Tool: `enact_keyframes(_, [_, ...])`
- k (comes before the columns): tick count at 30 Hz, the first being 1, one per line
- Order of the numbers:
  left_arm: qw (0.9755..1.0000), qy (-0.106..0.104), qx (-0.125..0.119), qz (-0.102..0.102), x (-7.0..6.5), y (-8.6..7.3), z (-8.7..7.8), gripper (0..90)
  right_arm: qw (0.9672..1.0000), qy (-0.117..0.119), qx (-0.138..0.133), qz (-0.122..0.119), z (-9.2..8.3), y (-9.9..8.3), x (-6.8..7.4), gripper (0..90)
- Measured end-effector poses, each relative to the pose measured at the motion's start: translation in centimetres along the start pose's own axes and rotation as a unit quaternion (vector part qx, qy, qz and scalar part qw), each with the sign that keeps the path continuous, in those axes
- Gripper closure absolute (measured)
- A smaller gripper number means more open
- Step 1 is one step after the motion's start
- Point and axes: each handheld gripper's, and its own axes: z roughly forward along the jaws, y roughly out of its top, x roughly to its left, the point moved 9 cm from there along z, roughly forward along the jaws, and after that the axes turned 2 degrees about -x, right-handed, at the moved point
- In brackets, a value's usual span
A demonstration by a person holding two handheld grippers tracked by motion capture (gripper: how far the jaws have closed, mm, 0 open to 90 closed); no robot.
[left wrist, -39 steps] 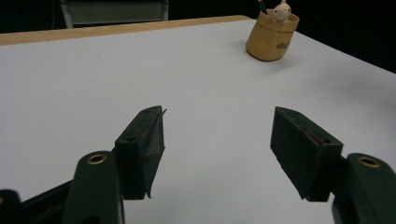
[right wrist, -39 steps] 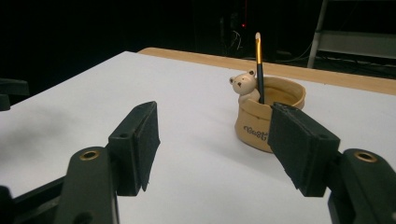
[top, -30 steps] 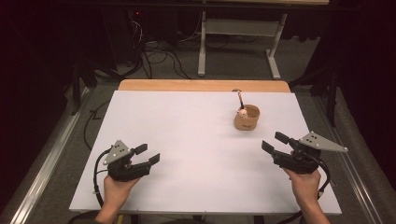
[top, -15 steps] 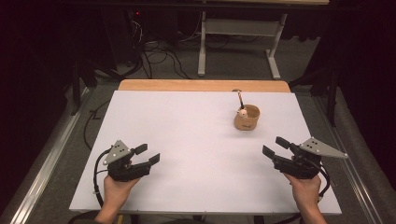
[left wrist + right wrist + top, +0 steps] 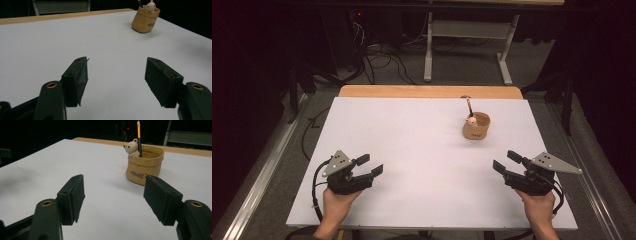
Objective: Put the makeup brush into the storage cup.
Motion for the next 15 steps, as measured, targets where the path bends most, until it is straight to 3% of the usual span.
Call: enact_keyframes(15, [1.0000,0.000,-0.001,0.000,0.0,0.0,0.0,35.3,0.9998,0.003,0.021,-0.006,0.6,-1.6,0.5,34.1])
